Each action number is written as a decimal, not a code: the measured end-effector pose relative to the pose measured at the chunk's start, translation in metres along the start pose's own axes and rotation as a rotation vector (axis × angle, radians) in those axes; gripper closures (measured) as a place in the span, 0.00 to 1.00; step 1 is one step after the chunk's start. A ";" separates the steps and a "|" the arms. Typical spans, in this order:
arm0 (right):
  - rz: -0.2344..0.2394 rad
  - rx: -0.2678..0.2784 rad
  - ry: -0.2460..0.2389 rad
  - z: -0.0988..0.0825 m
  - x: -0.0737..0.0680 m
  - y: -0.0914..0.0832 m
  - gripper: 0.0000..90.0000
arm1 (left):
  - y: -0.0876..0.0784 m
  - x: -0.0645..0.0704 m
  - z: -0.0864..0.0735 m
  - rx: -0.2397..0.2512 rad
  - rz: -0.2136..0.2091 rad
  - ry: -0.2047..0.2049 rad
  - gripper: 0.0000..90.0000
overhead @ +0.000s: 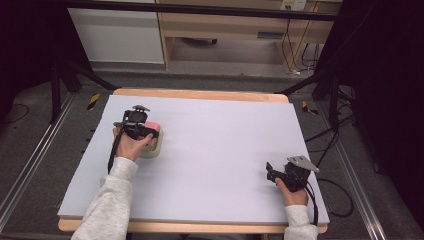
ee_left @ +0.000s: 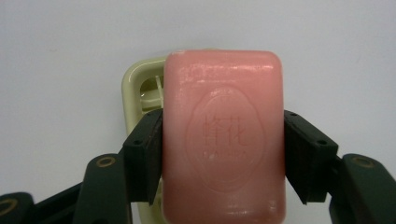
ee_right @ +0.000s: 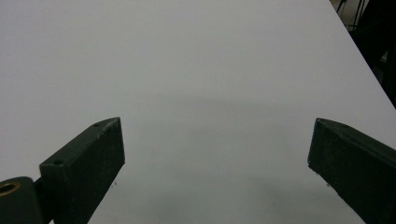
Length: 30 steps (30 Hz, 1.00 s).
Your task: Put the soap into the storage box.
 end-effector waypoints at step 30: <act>-0.002 -0.002 -0.002 0.000 0.001 0.000 0.05 | 0.023 -0.009 -0.013 -0.031 0.032 -0.032 0.41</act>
Point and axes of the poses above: each handheld gripper's, and its own axes: y roughly forward along the jaws, z roughly out of its top, x roughly to its right, the point moved 8 cm from there along y, roughly forward along the jaws, and after that the axes turned 5 degrees about -y, right-handed, at the moved point
